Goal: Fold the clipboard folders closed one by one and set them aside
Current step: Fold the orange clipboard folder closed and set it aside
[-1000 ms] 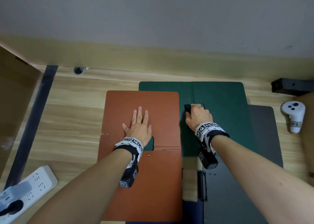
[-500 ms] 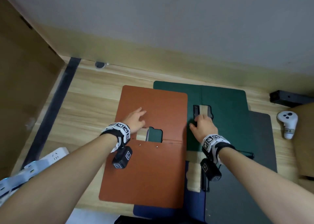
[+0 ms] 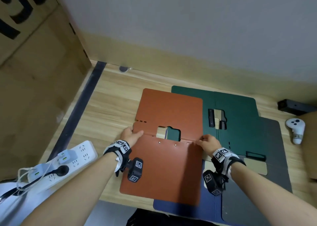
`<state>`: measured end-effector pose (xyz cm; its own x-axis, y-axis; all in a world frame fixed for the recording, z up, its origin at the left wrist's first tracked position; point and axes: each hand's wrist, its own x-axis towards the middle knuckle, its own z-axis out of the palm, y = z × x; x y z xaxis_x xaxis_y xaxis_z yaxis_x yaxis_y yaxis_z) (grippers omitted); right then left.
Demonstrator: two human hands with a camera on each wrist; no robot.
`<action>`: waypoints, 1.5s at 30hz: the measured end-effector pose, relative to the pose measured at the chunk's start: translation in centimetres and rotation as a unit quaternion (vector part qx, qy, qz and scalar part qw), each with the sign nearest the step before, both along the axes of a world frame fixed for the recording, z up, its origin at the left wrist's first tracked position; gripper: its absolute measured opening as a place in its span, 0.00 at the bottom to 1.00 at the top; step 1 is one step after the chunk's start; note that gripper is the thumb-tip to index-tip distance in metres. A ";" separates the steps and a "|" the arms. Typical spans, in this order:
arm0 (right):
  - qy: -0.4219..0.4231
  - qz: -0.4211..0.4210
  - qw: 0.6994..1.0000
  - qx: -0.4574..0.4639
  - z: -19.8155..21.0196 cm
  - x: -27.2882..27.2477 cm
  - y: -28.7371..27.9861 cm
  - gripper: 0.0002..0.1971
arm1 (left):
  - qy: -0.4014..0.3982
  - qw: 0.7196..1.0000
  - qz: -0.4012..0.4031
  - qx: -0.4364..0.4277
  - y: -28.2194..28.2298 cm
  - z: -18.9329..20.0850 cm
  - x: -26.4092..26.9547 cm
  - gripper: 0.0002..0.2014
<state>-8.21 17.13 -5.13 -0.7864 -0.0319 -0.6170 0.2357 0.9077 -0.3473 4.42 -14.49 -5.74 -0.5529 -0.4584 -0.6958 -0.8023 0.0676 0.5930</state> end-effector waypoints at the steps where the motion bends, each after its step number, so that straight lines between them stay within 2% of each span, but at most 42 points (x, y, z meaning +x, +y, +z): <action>1: -0.007 -0.008 1.000 -0.007 0.2 0.2 0.1 0.13 | 0.000 1.000 0.010 0.003 0.4 0.4 -0.4 0.31; 2: -0.012 -0.015 1.000 -0.016 0.3 0.3 0.2 0.12 | 0.002 1.000 0.021 -0.004 0.8 0.5 -0.8 0.27; 4: -0.019 -0.024 0.999 -0.030 0.7 0.6 0.4 0.11 | 0.019 0.999 0.034 -0.015 1.2 1.1 -1.4 0.09; 5: -0.021 -0.028 0.999 -0.034 1.1 0.7 0.4 0.11 | 0.028 0.999 0.034 -0.018 1.4 1.4 -1.8 0.07; 7: -0.028 -0.034 0.998 -0.044 1.7 0.7 0.7 0.07 | 0.046 0.998 0.032 -0.024 1.4 2.5 -2.3 0.19; 8: -0.033 -0.034 0.998 -0.052 2.0 0.6 0.9 0.07 | 0.056 0.998 0.032 -0.026 1.2 3.1 -2.6 0.20; 10: -0.033 -0.039 0.997 -0.058 2.7 0.2 1.2 0.13 | 0.081 0.996 0.029 -0.029 0.8 4.0 -3.4 0.05; 11: -0.031 -0.037 0.997 -0.056 3.1 -0.1 1.3 0.17 | 0.094 0.995 0.019 -0.036 0.5 4.4 -3.9 0.04; 14: -0.009 -0.026 0.998 -0.064 4.9 -1.0 1.1 0.20 | 0.120 0.989 -0.033 -0.080 -0.3 6.9 -5.4 0.09; 17: 0.053 -0.006 0.994 -0.095 8.3 -2.5 0.2 0.20 | 0.144 0.975 -0.097 -0.136 -0.2 11.1 -7.4 0.09; 19: 0.107 0.016 0.987 -0.121 11.3 -4.0 -0.7 0.21 | 0.168 0.959 -0.144 -0.178 -0.1 14.3 -8.9 0.18; 20: 0.135 0.027 0.981 -0.134 13.1 -4.9 -1.1 0.21 | 0.185 0.949 -0.169 -0.194 0.1 16.1 -9.6 0.21; 22: 0.186 0.037 0.968 -0.165 16.4 -6.7 -1.7 0.24 | 0.211 0.916 -0.234 -0.250 0.6 19.6 -11.0 0.20; 25: 0.258 0.020 0.942 -0.215 20.7 -8.9 -2.0 0.30 | 0.212 0.838 -0.329 -0.381 2.1 24.6 -11.9 0.14; 29: 0.332 -0.003 0.911 -0.246 24.8 -9.7 -1.0 0.38 | 0.267 0.749 -0.392 -0.463 4.6 27.7 -11.3 0.10; 31: 0.334 -0.023 0.905 -0.264 24.7 -9.7 0.2 0.37 | 0.299 0.723 -0.401 -0.477 5.9 27.8 -10.4 0.07; 34: 0.313 -0.084 0.891 -0.318 23.6 -9.3 2.5 0.26 | 0.324 0.707 -0.410 -0.477 7.6 26.5 -9.0 0.05; 35: 0.309 -0.103 0.886 -0.329 23.1 -8.9 3.3 0.25 | 0.327 0.702 -0.419 -0.474 8.3 25.8 -8.6 0.05; 37: 0.286 -0.115 0.897 -0.317 21.8 -8.1 5.1 0.24 | 0.327 0.693 -0.447 -0.461 9.8 23.7 -7.6 0.06; 39: 0.251 -0.114 0.916 -0.291 19.7 -7.2 6.9 0.18 | 0.314 0.685 -0.474 -0.455 11.6 21.4 -6.5 0.06; 40: 0.234 -0.123 0.922 -0.285 18.5 -6.7 7.8 0.19 | 0.306 0.684 -0.484 -0.452 12.6 20.2 -5.9 0.06; 43: 0.207 -0.176 0.931 -0.242 15.3 -4.7 9.8 0.34 | 0.270 0.690 -0.514 -0.432 16.3 17.3 -4.2 0.06; 45: 0.189 -0.220 0.931 -0.220 13.0 -3.5 11.0 0.41 | 0.234 0.694 -0.540 -0.415 18.7 15.6 -3.2 0.07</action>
<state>-11.67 28.13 7.87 -0.9411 0.1610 -0.2975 0.3376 0.5025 -0.7960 1.26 4.20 9.86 -0.9621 0.2642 -0.0677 0.2499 0.9533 0.1694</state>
